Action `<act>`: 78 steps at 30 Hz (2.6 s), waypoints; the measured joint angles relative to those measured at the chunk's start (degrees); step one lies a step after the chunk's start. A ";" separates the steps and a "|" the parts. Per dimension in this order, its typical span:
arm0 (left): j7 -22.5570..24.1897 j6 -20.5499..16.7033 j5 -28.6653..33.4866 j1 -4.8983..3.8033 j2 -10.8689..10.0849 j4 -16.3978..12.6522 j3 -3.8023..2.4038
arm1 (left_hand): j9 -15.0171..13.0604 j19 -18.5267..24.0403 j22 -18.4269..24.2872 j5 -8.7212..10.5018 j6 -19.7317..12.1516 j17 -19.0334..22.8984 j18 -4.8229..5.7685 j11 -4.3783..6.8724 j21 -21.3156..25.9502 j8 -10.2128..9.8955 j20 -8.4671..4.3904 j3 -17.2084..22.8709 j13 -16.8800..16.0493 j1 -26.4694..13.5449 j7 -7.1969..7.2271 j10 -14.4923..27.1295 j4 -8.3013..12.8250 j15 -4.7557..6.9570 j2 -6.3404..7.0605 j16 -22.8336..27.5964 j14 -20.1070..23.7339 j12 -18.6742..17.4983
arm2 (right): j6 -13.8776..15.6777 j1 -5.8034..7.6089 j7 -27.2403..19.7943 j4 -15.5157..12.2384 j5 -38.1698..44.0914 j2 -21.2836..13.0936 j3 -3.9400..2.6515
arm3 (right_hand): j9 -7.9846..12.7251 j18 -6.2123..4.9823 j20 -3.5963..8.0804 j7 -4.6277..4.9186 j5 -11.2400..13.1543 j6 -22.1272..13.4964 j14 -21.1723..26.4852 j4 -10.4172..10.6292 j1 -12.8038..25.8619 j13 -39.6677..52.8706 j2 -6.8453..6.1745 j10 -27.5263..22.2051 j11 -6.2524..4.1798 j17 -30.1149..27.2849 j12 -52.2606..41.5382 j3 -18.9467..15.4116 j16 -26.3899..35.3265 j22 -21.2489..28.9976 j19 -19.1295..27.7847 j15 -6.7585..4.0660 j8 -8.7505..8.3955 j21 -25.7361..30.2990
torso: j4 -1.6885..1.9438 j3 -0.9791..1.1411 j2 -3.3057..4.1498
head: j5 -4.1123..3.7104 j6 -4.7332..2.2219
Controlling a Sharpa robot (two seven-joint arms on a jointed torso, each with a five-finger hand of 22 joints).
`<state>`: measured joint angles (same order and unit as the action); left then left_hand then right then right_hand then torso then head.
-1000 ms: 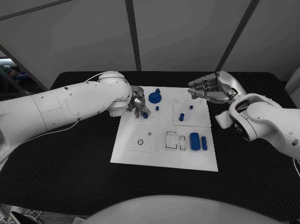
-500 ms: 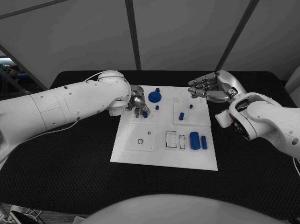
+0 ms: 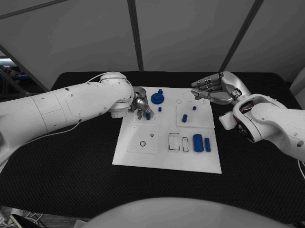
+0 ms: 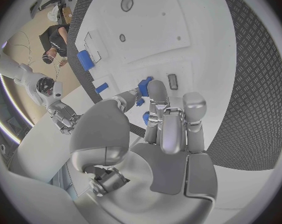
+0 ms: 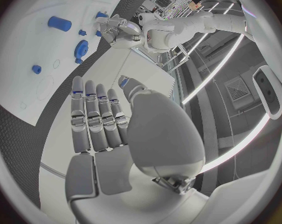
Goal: Assemble the parts on the task board
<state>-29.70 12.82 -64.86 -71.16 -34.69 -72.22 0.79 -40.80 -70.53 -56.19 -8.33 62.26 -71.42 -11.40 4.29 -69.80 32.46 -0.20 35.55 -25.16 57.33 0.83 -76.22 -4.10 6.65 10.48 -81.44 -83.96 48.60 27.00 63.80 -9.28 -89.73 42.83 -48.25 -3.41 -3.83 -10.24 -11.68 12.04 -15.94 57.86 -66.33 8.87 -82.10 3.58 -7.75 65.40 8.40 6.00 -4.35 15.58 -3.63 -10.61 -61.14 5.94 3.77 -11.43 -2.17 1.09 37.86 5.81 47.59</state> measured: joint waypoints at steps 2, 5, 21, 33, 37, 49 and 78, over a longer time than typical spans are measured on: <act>0.01 0.03 0.03 0.02 0.04 -0.03 0.00 | -0.15 0.00 -0.11 0.00 0.01 0.00 0.01 0.09 0.00 0.01 0.00 -0.26 0.00 -0.35 0.01 -0.09 -0.26 0.01 -0.07 0.00 0.01 0.00 | 0.00 0.00 0.00 0.01 0.00 0.00 0.00 | 0.00 0.00 0.00 0.00 0.00 0.00 0.00 0.00 0.00 0.00 0.00 0.00 0.00 -0.10 0.06 0.00 0.00 0.06 0.00 0.00 0.00 0.28 | 0.00 0.00 0.00 | 0.01 0.02; 0.03 0.08 0.07 0.03 0.06 -0.06 0.01 | -0.19 0.00 -0.28 0.00 0.01 0.00 0.01 0.09 0.00 0.01 0.00 -0.42 0.00 -0.44 0.01 -0.10 -0.10 0.01 0.01 0.00 0.01 0.00 | 0.00 0.00 -0.01 0.01 0.00 -0.02 0.00 | 0.00 0.00 0.00 0.02 0.00 -0.02 0.00 0.00 0.00 0.00 0.00 -0.01 0.01 -0.21 0.22 0.00 0.00 0.14 0.00 0.00 0.00 0.41 | 0.00 0.00 0.00 | 0.01 0.06; 0.11 0.39 0.18 0.05 -0.06 -0.09 0.00 | -0.40 -0.20 -0.58 -0.01 0.20 0.01 0.02 0.09 -0.23 0.00 -0.21 -1.19 0.00 -0.73 0.20 -0.10 -0.57 0.01 -0.15 0.00 0.02 0.26 | 0.02 0.00 -0.06 -0.01 0.01 -0.14 0.00 | 0.00 0.00 0.00 0.21 0.00 -0.21 0.00 -0.17 0.00 0.00 0.00 -0.20 0.20 -0.32 0.22 -0.17 0.00 0.23 0.00 0.00 0.00 0.41 | 0.00 0.01 0.01 | -0.02 0.07; 0.07 0.44 0.06 0.06 -0.29 -0.06 0.02 | -1.26 -0.33 -0.95 -3.12 0.20 -0.03 0.00 0.24 -0.23 -0.01 -0.33 0.22 0.37 1.59 0.19 0.34 1.42 0.19 -0.30 0.00 -0.18 0.44 | 0.03 0.00 -0.10 0.01 0.01 -0.12 0.00 | 0.00 0.00 0.00 0.21 0.00 -0.21 0.21 -0.17 0.00 0.00 0.00 -0.20 0.20 -0.41 0.22 -0.17 0.00 0.29 0.00 0.21 0.00 0.41 | -0.01 0.00 0.02 | 0.05 0.13; 0.07 0.45 -0.02 0.07 -0.27 -0.10 0.02 | -1.37 -0.40 -1.10 -3.18 0.20 -0.02 0.02 0.23 -0.22 -0.02 -0.41 0.37 0.37 1.98 0.18 0.34 1.28 0.18 -0.23 0.00 -0.18 0.59 | 0.03 0.00 -0.11 0.01 0.01 -0.11 0.00 | 0.00 0.00 0.00 0.21 0.00 -0.21 0.21 -0.17 0.00 0.00 0.00 -0.20 0.20 -0.41 0.22 -0.16 0.00 0.28 0.00 0.21 0.00 0.41 | -0.01 0.00 0.01 | 0.05 0.17; 0.07 0.55 -0.33 0.07 -0.18 -0.11 0.00 | -2.07 -0.61 -1.49 -3.61 0.51 -0.03 0.02 0.32 -0.53 0.21 -0.21 0.78 0.33 2.05 0.31 0.14 0.89 0.29 -0.13 0.00 0.10 0.83 | 0.03 0.00 -0.13 0.01 0.01 -0.10 0.00 | 0.00 0.00 0.00 0.21 0.00 -0.21 0.21 -0.17 0.00 0.00 0.00 -0.20 0.20 -0.40 0.22 -0.16 0.00 0.28 0.00 0.21 0.00 0.41 | -0.03 0.02 0.02 | -0.04 0.12; 0.03 -11.32 1.80 1.30 -5.59 -7.34 0.22 | -2.86 -1.02 -2.37 -3.67 0.28 -0.12 0.03 0.07 -0.88 0.11 -0.21 1.73 1.61 2.28 0.07 0.17 -0.04 0.30 0.07 0.00 0.06 0.52 | 0.05 0.00 -0.29 -0.10 0.02 -0.39 0.00 | 0.00 0.00 0.00 0.21 0.00 -0.20 0.20 -0.16 0.00 0.00 0.00 -0.20 0.20 -0.55 0.22 -0.16 0.00 0.36 0.00 0.21 0.00 0.67 | 0.04 0.01 -0.03 | 0.03 0.19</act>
<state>-29.67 1.50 -63.07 -69.85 -40.28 -79.56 1.02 -43.66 -71.55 -58.56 -12.00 62.54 -71.54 -11.36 4.35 -70.68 32.57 -0.40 37.28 -23.55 59.61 0.90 -76.06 -4.14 6.95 10.55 -81.43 -83.90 49.12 27.04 63.80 -9.57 -89.83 42.85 -48.63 -3.41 -3.83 -10.24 -11.68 12.25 -15.93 57.66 -66.12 8.71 -82.10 3.58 -7.75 65.20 8.60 5.45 -4.13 15.42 -3.63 -10.25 -61.14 6.14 3.77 -10.76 -2.13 1.10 37.84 5.84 47.77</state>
